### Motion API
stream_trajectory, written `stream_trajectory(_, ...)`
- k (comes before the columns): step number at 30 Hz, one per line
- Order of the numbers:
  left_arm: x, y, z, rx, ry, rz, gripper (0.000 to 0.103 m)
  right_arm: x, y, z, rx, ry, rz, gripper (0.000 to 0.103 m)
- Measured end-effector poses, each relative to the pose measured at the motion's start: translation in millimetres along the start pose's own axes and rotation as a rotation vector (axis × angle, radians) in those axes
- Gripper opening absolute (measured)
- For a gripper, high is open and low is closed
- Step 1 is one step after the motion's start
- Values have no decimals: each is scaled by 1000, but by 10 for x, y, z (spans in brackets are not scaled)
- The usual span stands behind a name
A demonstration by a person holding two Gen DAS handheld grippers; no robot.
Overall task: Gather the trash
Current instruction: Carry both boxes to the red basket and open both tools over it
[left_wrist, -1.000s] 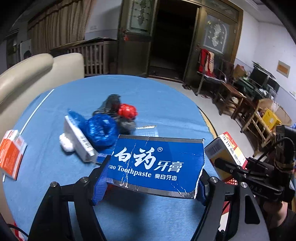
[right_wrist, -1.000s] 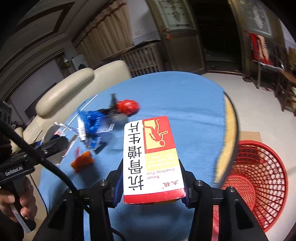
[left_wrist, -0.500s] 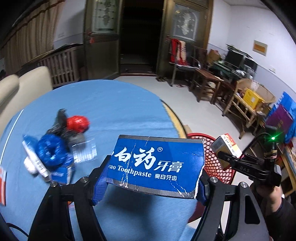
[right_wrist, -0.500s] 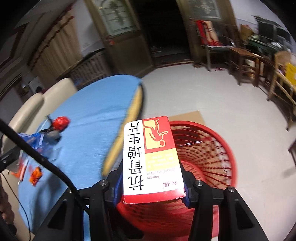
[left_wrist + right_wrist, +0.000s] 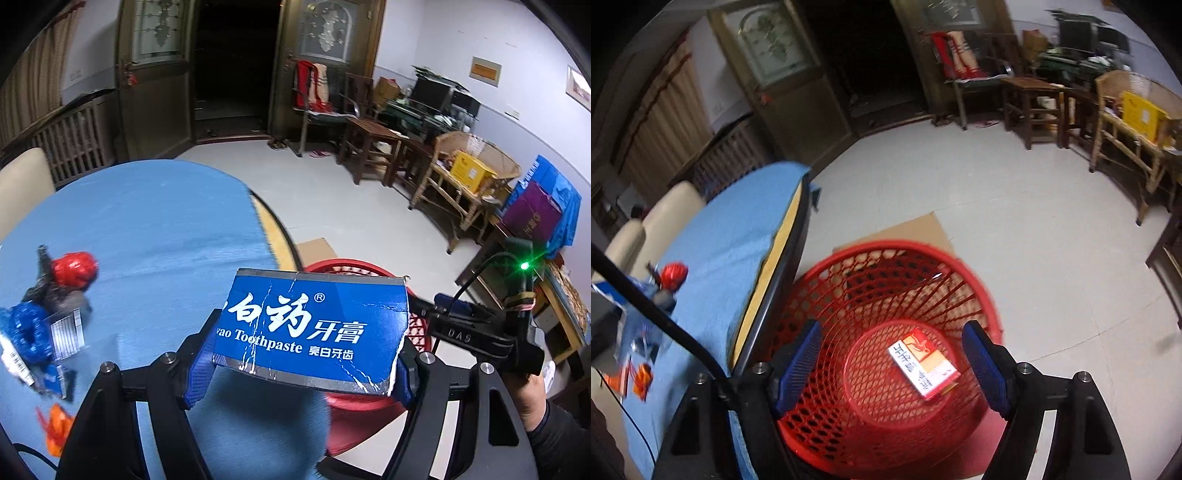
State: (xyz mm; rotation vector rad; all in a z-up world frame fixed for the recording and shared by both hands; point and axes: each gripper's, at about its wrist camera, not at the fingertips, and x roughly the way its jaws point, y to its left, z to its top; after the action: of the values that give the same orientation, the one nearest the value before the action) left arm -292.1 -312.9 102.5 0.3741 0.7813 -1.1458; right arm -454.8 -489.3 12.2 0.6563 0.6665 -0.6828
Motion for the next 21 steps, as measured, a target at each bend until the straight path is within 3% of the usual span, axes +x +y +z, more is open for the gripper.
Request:
stream_trajectory(10, 421, -493, 237, 82, 41, -80, 79, -334, -320, 96, 98, -85, -59, 81)
stream_trajectory(13, 606, -606, 260, 119, 85, -61, 87, -435, -349, 127, 107, -107, -75, 81)
stream_trajectory(18, 652, -508, 211, 82, 133, -83, 87, -522, -392, 161, 107, -120, -90, 81)
stream_trajectory(21, 476, -305, 164, 37, 105, -82, 87, -526, -356, 160, 102, -116, -86, 81)
